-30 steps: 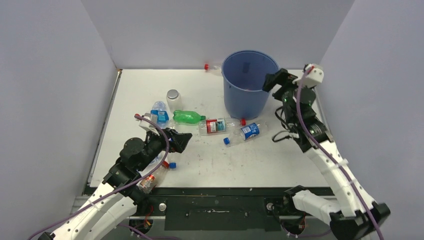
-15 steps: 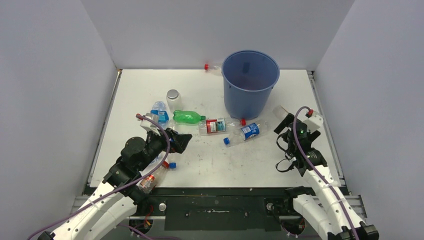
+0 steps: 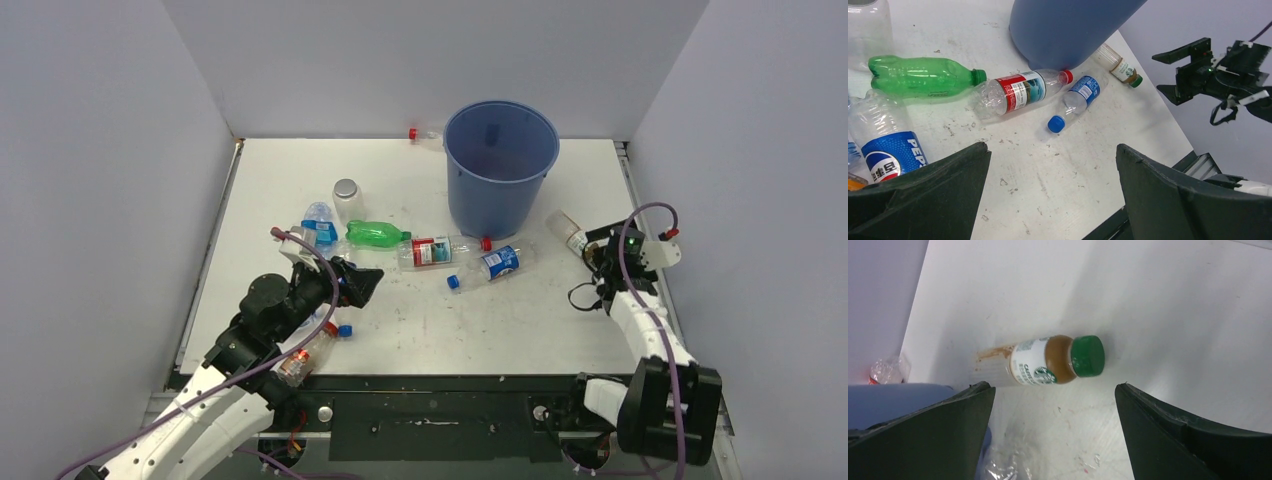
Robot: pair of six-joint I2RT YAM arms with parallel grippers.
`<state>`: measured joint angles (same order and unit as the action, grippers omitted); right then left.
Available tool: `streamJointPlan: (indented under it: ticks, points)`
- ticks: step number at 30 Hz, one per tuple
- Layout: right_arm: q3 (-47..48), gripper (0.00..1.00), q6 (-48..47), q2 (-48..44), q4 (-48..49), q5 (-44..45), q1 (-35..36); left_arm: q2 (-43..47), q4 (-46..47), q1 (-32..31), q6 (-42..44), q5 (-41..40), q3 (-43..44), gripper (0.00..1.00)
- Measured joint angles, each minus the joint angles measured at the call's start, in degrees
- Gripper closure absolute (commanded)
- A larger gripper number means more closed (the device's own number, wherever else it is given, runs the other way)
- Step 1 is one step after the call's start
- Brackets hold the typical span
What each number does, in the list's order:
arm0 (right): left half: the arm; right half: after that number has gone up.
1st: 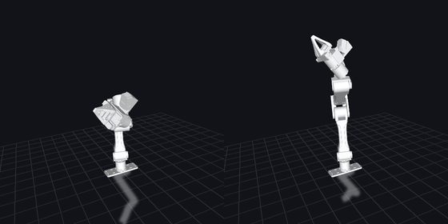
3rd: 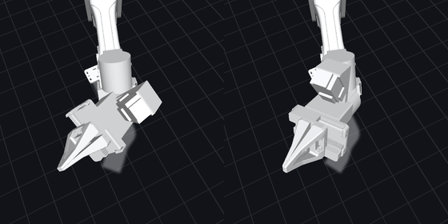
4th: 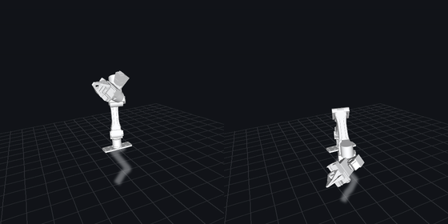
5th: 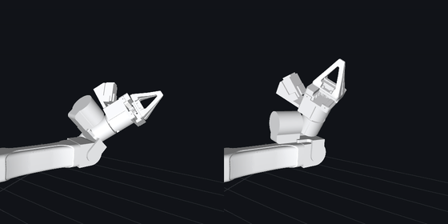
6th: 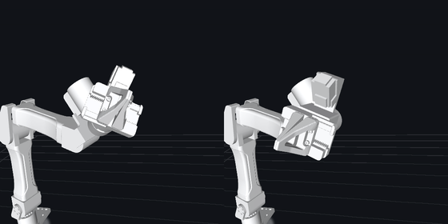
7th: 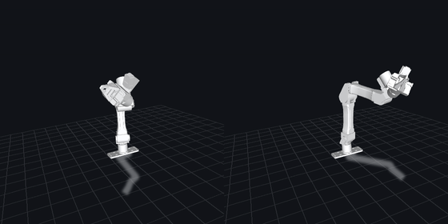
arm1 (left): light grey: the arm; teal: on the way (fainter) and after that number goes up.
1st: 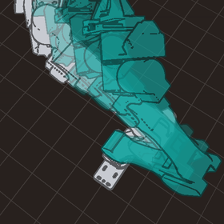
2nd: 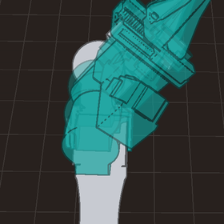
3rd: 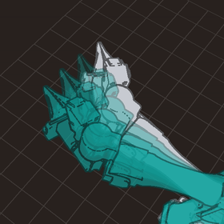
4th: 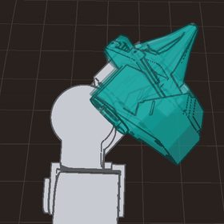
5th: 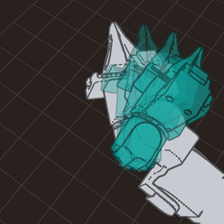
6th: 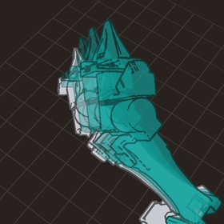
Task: Put the plastic bottles in the bin
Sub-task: Move the plastic bottle to the center of the board.
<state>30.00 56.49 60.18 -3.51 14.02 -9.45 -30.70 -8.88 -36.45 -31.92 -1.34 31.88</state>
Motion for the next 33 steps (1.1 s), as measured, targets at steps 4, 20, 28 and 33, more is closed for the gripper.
streamJointPlan:
  ticks: [4, 20, 28, 33]
  points:
    - [8.2, 0.06, 0.4, 11.7, 0.9, -0.2, -0.8, 0.7, -0.3, 0.0, -0.2, 0.0, 0.0, 0.04]
    - [23.0, 0.06, -12.8, 38.4, 5.9, -17.1, -5.5, 1.2, -0.9, 0.0, -0.2, 0.2, 0.1, 0.04]
    - [12.5, 0.06, -4.9, 32.8, 12.6, -21.0, -4.3, 1.4, -0.9, 0.0, -0.2, 0.4, 0.1, 0.04]
    - [5.2, 0.05, -1.7, 25.2, 12.8, -20.9, -1.3, 1.7, -0.9, 0.0, -0.2, 0.6, 0.1, 0.04]
